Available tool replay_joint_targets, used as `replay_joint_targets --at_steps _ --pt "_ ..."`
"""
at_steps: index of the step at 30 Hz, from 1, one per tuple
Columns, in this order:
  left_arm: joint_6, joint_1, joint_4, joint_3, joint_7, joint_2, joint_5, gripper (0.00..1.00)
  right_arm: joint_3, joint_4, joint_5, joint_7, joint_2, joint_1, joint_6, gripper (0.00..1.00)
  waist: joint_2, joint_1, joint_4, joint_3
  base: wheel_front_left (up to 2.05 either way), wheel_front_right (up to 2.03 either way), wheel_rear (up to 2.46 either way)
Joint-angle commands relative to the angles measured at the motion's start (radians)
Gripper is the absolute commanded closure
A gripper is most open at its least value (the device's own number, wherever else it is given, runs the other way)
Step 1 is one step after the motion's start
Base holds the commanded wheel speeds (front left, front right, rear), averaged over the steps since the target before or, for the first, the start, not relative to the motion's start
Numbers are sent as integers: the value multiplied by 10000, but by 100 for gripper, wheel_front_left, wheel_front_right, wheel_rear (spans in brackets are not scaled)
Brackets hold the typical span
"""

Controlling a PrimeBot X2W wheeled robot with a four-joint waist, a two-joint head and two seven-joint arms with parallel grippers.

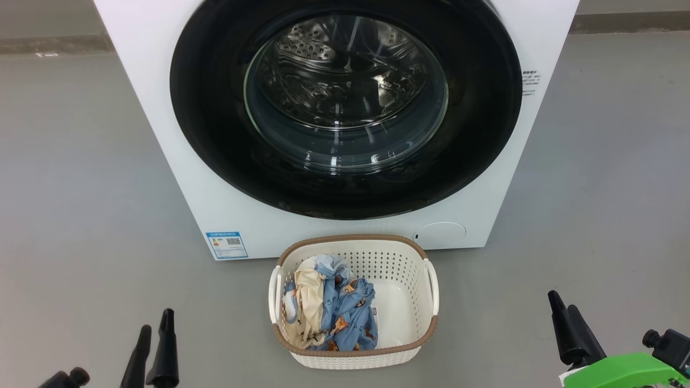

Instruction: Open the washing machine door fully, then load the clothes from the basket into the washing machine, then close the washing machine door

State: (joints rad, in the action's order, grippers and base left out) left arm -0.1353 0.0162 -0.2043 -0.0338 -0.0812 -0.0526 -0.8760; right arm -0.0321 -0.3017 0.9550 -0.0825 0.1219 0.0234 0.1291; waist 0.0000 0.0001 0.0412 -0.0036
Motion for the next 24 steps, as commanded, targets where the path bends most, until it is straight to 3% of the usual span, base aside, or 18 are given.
replay_joint_targets --at_steps 1,24 --pt "24 -132 319 133 -130 -165 331 0 197 297 -287 -123 165 249 8 0 0 -1 5 -3 0 0 0" --pt "33 71 584 -214 -834 -378 3025 0 230 538 -2641 -825 407 30 11 0 0 -1 115 -58 0 0 0"
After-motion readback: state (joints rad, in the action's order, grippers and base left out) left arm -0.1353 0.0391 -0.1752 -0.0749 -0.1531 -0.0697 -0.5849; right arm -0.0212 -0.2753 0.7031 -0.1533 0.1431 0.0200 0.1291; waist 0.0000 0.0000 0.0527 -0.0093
